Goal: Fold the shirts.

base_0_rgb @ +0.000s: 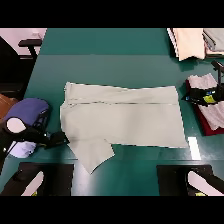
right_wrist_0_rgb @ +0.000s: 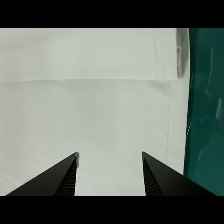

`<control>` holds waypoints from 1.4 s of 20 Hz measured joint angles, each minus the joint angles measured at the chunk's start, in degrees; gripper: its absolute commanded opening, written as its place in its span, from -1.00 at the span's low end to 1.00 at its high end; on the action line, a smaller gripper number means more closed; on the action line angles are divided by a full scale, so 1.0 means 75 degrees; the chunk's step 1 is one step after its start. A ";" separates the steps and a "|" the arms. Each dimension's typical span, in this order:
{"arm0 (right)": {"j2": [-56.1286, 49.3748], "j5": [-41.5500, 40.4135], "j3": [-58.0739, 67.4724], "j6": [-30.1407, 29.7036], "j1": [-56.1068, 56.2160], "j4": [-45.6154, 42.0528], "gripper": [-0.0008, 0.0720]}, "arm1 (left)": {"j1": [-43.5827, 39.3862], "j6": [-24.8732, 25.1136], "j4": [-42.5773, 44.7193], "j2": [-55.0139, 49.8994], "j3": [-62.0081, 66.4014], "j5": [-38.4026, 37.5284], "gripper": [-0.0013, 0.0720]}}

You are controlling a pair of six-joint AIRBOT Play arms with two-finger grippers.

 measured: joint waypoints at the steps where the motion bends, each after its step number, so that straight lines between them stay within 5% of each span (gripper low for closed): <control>1: 0.0035 0.0000 -0.0015 0.0000 0.0000 0.0003 0.26 | 0.0003 -0.0017 -0.0166 0.0082 -0.0210 0.0122 0.37; 7: 0.0122 0.0050 -0.0038 0.0000 0.0000 0.0052 0.26 | 0.0006 0.0090 -0.1154 0.0262 -0.1000 0.0790 0.36; 10: 0.0128 0.0067 -0.0038 0.0000 0.0000 0.0061 0.26 | 0.0006 0.0184 -0.1306 0.0262 -0.1189 0.1145 -0.90; 20: 0.0536 0.1498 -0.1478 -0.0058 -0.1903 -0.0705 0.27 | 0.0006 0.0784 -0.1824 0.0353 -0.0571 0.0688 -0.89; 28: 0.0122 0.1306 -0.3934 -0.0117 -0.3346 -0.0242 0.16 | 0.0006 0.0863 -0.1853 0.0370 -0.0300 0.0597 -0.89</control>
